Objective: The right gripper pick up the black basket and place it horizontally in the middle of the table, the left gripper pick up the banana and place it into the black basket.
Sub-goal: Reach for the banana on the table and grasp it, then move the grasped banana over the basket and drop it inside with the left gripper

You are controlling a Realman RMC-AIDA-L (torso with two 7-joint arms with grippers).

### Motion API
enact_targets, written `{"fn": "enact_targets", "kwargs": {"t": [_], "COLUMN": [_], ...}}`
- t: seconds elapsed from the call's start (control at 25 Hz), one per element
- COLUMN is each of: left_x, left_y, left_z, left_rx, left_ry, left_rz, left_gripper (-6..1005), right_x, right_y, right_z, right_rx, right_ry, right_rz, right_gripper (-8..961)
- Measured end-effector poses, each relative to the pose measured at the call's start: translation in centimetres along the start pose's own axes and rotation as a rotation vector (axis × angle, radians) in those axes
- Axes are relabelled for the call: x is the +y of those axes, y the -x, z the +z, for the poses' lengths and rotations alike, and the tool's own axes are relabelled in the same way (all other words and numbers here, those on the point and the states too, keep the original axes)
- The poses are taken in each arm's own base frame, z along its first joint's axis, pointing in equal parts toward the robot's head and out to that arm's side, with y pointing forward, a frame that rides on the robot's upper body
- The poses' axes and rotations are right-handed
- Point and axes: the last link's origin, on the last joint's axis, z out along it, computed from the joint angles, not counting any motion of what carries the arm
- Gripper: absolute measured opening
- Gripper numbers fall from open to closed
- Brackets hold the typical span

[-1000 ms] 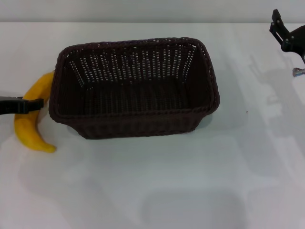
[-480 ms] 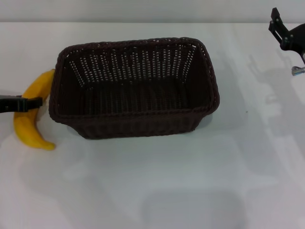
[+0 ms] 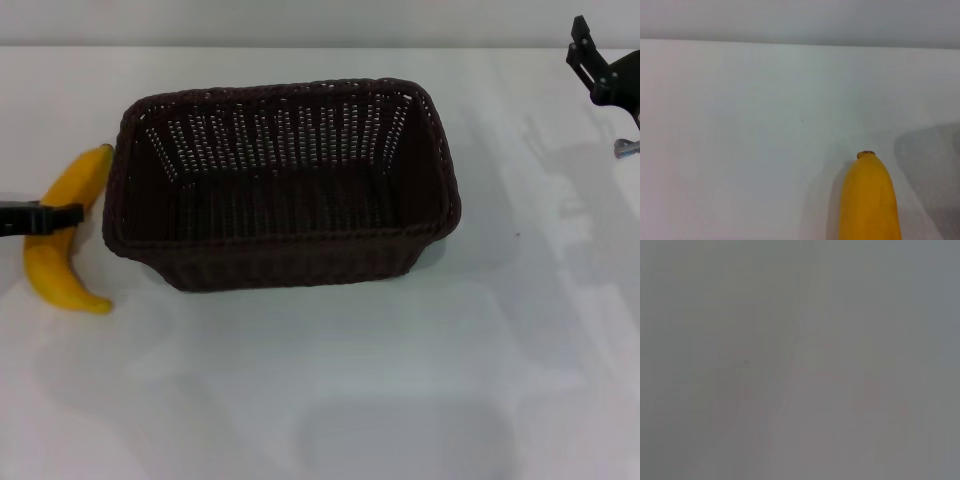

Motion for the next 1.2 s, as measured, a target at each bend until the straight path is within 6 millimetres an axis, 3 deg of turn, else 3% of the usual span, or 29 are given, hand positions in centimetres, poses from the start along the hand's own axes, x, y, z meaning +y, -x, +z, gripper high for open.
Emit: {"fn": "enact_targets", "kwargs": {"t": [0.24, 0.48, 0.8, 1.2], "left_x": [-1.8, -3.1, -1.3, 1.8], "left_y": [-0.4, -2.2, -4.5, -6.4], "left_z": [-1.3, -4.7, -7.9, -8.0], "left_rx": [0.109, 0.342, 0.496, 0.485], "left_ry": [-0.031, 0.003, 0.076, 0.147], "left_rz": [-0.083, -0.101, 0.05, 0.3], "left_gripper": [494, 494, 494, 495], "right_x": [-0.2, -0.4, -0.5, -0.6], "right_y": [0.0, -0.1, -0.1, 0.1], "right_z": [-0.1, -0.4, -0.6, -0.6], "right_rx": [-0.006, -0.001, -0.005, -0.022], "right_ry": [-0.007, -0.015, -0.023, -0.032], "right_rz": [0.0, 0.002, 0.004, 0.006], "right_gripper": [811, 811, 812, 812]}}
